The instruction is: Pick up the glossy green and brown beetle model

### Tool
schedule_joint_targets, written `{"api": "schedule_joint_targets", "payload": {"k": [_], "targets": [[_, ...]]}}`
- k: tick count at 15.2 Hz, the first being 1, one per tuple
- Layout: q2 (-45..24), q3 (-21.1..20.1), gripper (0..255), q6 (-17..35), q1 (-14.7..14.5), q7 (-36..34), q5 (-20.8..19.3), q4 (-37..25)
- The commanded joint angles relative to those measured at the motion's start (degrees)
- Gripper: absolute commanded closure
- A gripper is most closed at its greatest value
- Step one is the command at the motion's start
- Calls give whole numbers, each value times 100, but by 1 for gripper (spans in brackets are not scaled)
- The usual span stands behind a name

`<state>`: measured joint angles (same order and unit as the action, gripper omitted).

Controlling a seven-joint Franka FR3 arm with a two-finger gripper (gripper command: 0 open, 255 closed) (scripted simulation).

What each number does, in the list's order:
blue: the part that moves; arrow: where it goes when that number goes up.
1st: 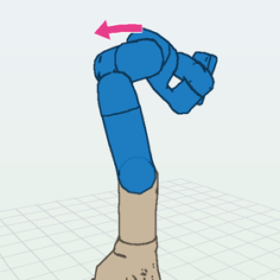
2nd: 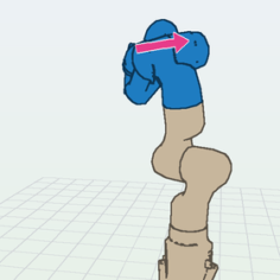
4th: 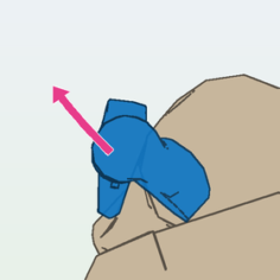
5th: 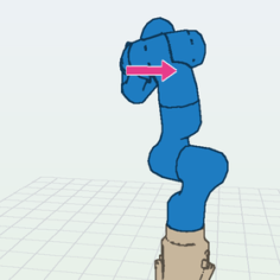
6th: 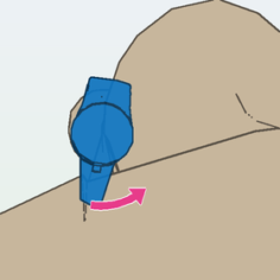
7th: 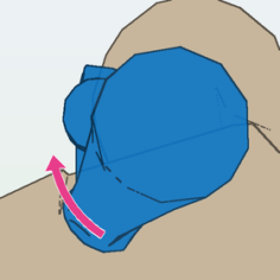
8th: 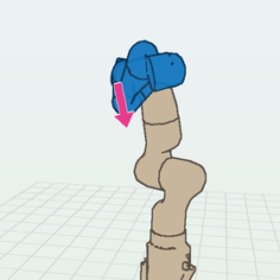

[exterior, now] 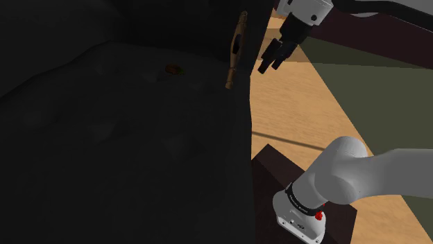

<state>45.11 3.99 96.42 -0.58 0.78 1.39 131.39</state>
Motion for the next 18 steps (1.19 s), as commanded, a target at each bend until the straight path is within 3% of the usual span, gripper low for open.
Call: {"api": "schedule_joint_targets", "payload": {"k": [1, 10, 18], "targets": [[0, 0, 0, 0, 0, 0, 0, 0], [-1694, -1097, 0, 330, -21, -1526, 50, -1169], [-3563, -1904, 0, 182, -10, -2930, -437, -2860]]}}
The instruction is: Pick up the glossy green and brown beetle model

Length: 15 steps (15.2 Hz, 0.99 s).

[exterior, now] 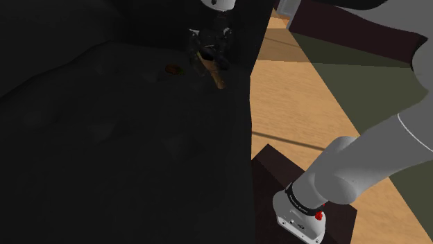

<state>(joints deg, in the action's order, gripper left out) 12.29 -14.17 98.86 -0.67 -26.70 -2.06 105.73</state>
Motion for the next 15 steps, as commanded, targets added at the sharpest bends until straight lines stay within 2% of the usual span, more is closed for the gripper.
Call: {"api": "schedule_joint_targets", "payload": {"k": [1, 7, 15], "targets": [[-544, -169, 0, -122, -19, -359, -192, -558], [-2268, -481, 0, -728, -343, -1330, -907, -2473], [-2147, -447, 0, -101, -307, -1385, -872, -1730]]}}
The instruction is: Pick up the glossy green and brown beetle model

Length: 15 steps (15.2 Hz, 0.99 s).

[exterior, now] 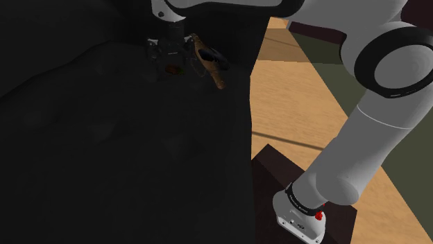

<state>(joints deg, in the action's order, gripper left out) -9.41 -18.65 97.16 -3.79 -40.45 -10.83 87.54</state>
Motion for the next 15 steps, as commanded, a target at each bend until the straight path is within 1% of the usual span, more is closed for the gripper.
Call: {"api": "schedule_joint_targets", "payload": {"k": [1, 2, 3, 12, 15], "targets": [[24, 0, 0, 69, 4, -10, 6, 90], [23, 0, 0, 69, 4, -10, 6, 89], [21, 0, 255, 69, 4, -10, 5, 87], [23, -1, 255, 69, 5, -10, 5, 89], [-12, -7, 255, -174, -11, 14, -2, -188]]}}
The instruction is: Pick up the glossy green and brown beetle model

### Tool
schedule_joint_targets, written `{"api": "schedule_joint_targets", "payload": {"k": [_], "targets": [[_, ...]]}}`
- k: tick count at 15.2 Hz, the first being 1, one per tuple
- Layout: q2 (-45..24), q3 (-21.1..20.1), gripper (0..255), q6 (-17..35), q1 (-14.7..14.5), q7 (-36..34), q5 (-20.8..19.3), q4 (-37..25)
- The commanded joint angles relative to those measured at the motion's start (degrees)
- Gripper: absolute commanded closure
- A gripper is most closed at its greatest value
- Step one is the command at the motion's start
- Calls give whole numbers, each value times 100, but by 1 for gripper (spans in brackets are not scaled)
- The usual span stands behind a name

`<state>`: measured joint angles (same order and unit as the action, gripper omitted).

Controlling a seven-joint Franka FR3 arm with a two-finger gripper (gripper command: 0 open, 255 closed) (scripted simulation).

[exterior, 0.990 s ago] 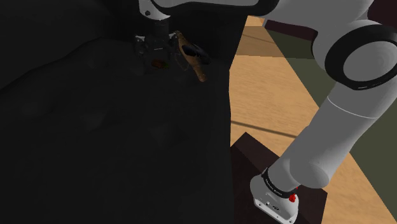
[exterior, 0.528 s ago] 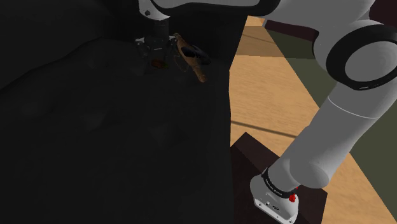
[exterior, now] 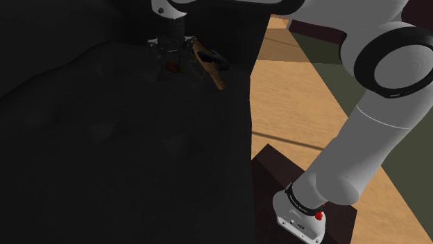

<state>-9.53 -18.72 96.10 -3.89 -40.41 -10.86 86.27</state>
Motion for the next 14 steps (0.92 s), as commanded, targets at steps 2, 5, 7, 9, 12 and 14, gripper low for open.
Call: {"api": "schedule_joint_targets", "payload": {"k": [2, 5, 7, 9, 12, 14], "targets": [[-33, -5, 255, -233, -15, 25, -8, -257], [-95, -12, 255, -488, -39, 45, -27, -572], [-147, -18, 255, -664, -58, 58, -45, -797], [-208, -23, 255, -845, -81, 70, -66, -1037], [-319, -32, 255, -1128, -124, 87, -108, -1426], [-325, -32, 255, -1143, -126, 88, -110, -1446]]}}
